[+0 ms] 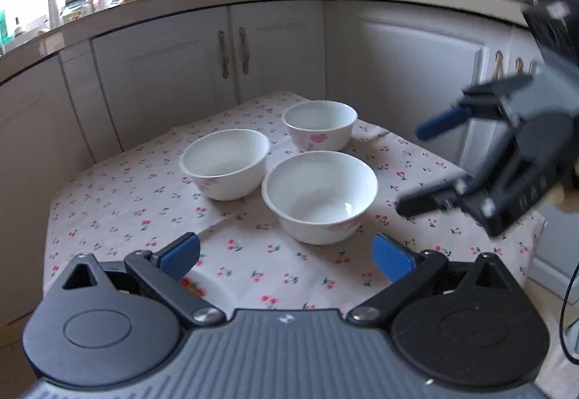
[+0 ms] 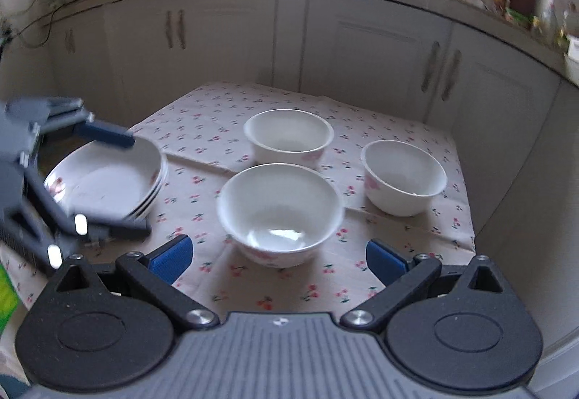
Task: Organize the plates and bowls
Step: 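Grip a plain white bowl rim with the left gripper while the right gripper grips it too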
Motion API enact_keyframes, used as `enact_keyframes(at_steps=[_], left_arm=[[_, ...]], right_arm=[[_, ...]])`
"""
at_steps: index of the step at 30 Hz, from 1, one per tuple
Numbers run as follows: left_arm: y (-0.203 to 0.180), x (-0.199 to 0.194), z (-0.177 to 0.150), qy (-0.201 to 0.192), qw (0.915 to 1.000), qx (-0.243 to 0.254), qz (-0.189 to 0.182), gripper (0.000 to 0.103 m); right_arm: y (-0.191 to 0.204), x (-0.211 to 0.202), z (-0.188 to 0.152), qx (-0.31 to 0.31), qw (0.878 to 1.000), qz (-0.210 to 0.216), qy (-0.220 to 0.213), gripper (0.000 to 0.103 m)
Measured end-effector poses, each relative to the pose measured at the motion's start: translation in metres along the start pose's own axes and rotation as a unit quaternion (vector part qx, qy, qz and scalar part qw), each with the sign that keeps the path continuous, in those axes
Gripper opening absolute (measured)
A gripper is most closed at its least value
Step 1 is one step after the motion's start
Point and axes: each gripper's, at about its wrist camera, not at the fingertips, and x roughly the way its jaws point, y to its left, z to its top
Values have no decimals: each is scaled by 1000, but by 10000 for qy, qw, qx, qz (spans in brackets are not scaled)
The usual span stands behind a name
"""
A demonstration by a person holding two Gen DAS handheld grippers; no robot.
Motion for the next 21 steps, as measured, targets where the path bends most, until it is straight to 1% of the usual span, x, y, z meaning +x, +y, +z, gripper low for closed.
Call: enact_keyframes(at_steps=[2, 4, 8, 13, 15, 17, 19, 21], left_arm=[[-13, 11, 2, -39, 9998, 156, 136, 101], [-21, 19, 3, -41, 9996, 260, 128, 101], [-35, 44, 5, 89, 9986, 447, 271, 101], [-32, 63, 8, 205, 9993, 299, 137, 101], [-32, 69, 8, 218, 9992, 302, 146, 101], [-31, 75, 8, 240, 9992, 298, 103, 101], [-31, 78, 8, 259, 9993, 276, 75, 99], [-30, 81, 8, 261, 9993, 266, 40, 98]], right_arm=[[-13, 6, 5, 125, 9999, 76, -5, 103], [-22, 13, 9, 180, 9997, 157, -1, 103], [-30, 31, 17, 129, 9995, 285, 61, 103], [-42, 57, 23, 254, 9979, 544, 244, 99], [-46, 67, 25, 333, 9969, 642, 317, 97], [-48, 73, 26, 374, 9963, 698, 346, 95], [-49, 81, 28, 406, 9956, 748, 403, 91], [-49, 86, 29, 427, 9950, 787, 448, 89]])
